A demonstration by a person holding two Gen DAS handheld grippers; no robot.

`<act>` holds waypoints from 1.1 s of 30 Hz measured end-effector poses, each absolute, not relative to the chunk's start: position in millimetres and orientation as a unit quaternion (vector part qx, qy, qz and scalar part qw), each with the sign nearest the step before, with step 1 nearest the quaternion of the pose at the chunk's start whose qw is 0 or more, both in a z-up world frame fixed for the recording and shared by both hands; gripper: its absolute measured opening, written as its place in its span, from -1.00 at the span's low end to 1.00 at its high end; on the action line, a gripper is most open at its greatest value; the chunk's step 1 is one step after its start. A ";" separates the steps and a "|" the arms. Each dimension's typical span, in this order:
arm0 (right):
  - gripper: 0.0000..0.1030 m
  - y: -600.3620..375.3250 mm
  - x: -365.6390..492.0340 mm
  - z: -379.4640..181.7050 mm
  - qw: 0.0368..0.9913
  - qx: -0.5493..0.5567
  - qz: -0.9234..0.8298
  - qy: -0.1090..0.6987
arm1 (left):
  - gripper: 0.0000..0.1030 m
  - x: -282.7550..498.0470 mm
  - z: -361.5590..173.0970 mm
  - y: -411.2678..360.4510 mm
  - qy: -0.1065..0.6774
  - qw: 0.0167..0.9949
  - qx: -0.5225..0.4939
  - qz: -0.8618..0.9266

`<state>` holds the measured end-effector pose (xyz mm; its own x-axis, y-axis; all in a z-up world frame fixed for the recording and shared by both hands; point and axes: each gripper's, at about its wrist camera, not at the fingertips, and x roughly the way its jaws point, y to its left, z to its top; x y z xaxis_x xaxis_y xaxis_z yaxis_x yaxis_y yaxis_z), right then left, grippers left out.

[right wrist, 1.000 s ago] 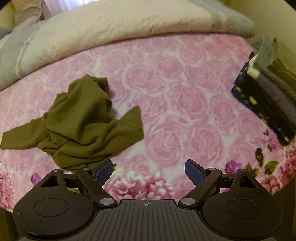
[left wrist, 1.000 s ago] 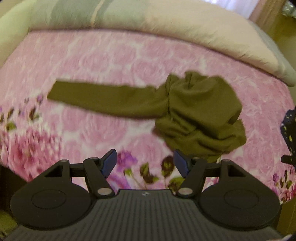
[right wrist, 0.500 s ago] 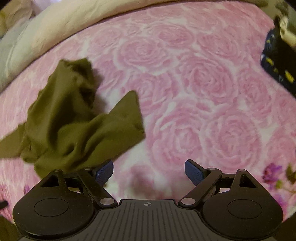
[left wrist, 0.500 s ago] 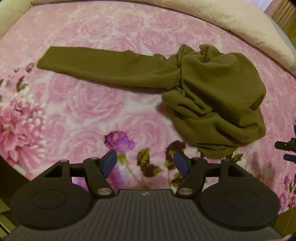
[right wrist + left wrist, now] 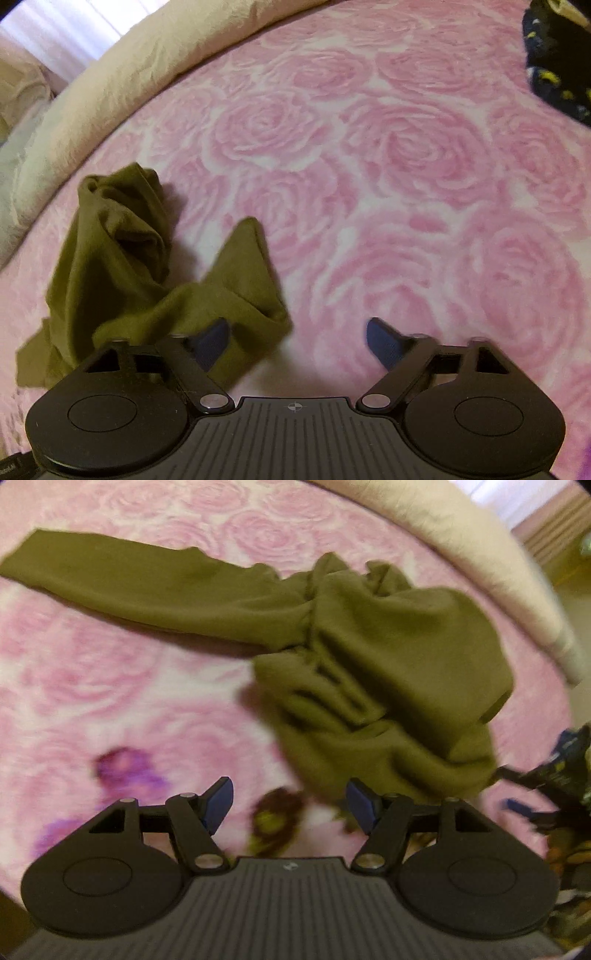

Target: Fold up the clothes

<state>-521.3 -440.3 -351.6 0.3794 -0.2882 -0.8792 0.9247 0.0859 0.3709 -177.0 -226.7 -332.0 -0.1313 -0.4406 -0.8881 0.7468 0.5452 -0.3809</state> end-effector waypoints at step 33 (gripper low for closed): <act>0.48 -403.8 -551.4 -323.1 0.651 0.543 -0.426 0.317 | -0.20 -82.5 -278.7 -260.0 0.471 0.624 0.269 -0.563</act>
<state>-551.4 -403.8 -323.1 0.4366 -0.2104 -0.8747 0.8983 0.0474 0.4369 -82.5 -260.0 -278.7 -0.0768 -0.4486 -0.8904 0.9558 0.2211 -0.1938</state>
